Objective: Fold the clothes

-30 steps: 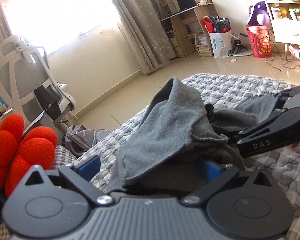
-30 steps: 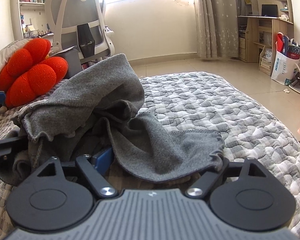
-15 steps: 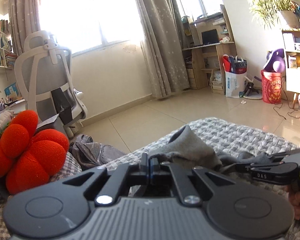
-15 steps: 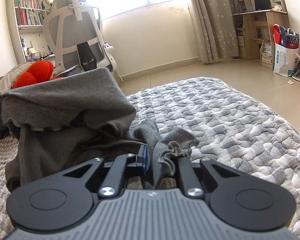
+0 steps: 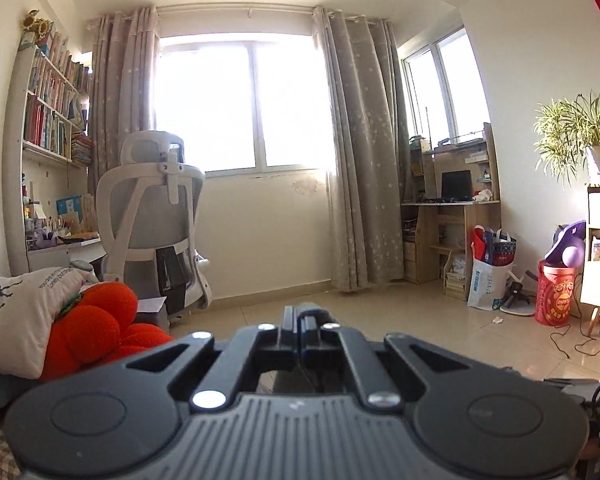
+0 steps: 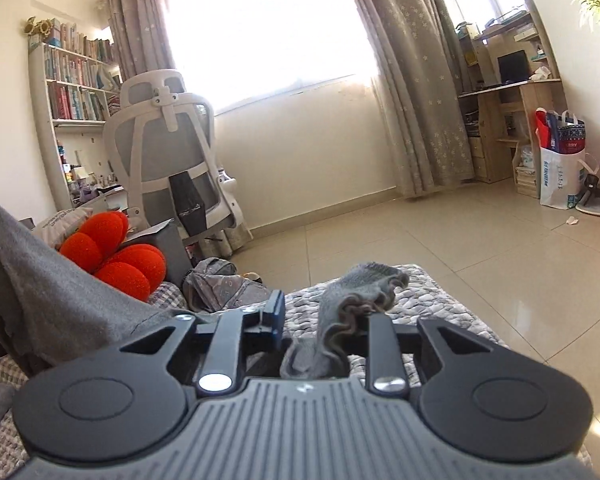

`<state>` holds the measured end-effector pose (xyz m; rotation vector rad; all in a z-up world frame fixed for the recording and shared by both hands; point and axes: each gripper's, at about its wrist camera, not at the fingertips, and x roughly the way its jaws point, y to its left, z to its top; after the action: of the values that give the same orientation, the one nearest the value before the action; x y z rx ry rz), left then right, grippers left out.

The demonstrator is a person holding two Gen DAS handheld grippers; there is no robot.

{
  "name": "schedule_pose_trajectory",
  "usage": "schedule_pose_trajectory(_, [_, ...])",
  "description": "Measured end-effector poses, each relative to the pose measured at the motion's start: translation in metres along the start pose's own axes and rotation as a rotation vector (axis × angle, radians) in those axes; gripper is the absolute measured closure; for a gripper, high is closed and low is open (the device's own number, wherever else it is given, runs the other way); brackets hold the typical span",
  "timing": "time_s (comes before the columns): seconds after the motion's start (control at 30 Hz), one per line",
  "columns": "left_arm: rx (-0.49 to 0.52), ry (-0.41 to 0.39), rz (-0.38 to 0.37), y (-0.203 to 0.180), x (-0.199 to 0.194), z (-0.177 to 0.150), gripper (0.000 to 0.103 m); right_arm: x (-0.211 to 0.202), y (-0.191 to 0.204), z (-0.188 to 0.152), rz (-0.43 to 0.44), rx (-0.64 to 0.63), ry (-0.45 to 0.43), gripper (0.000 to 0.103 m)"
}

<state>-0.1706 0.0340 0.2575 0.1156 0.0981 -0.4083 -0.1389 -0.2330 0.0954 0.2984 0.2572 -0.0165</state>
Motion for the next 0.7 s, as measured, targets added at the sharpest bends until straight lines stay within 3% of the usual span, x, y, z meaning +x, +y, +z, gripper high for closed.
schedule_pose_trajectory(0.1, [-0.032,-0.003,-0.004,0.003,-0.007,0.009,0.102,-0.018,0.028,-0.011,0.111,-0.116,-0.026,0.025])
schedule_pose_trajectory(0.23, [-0.025,-0.002,-0.003,0.006,-0.015,0.009,0.102,-0.028,0.070,-0.022,0.323,-0.289,-0.008,0.015])
schedule_pose_trajectory(0.27, [-0.025,0.001,-0.007,0.007,-0.018,0.009,0.102,-0.026,0.080,-0.023,0.335,-0.335,-0.016,0.015])
schedule_pose_trajectory(0.33, [-0.021,0.007,-0.009,0.010,-0.023,0.007,0.102,-0.012,0.096,-0.023,0.276,-0.400,-0.017,0.015])
schedule_pose_trajectory(0.37, [-0.017,0.010,-0.007,0.011,-0.026,0.006,0.102,-0.004,0.099,-0.021,0.285,-0.401,-0.002,0.019])
schedule_pose_trajectory(0.43, [0.007,0.018,0.022,0.014,-0.034,0.004,0.102,0.011,0.104,-0.016,0.355,-0.387,0.038,0.047])
schedule_pose_trajectory(0.47, [0.016,0.021,0.042,0.017,-0.037,0.004,0.102,0.017,0.107,-0.014,0.365,-0.388,0.050,0.092])
schedule_pose_trajectory(0.53, [0.024,0.026,0.086,0.025,-0.041,0.004,0.101,0.015,0.108,-0.005,0.302,-0.393,-0.013,0.096])
schedule_pose_trajectory(0.7, [0.045,0.015,0.169,0.043,-0.046,0.008,0.101,-0.015,0.095,0.040,0.255,-0.338,-0.175,0.096])
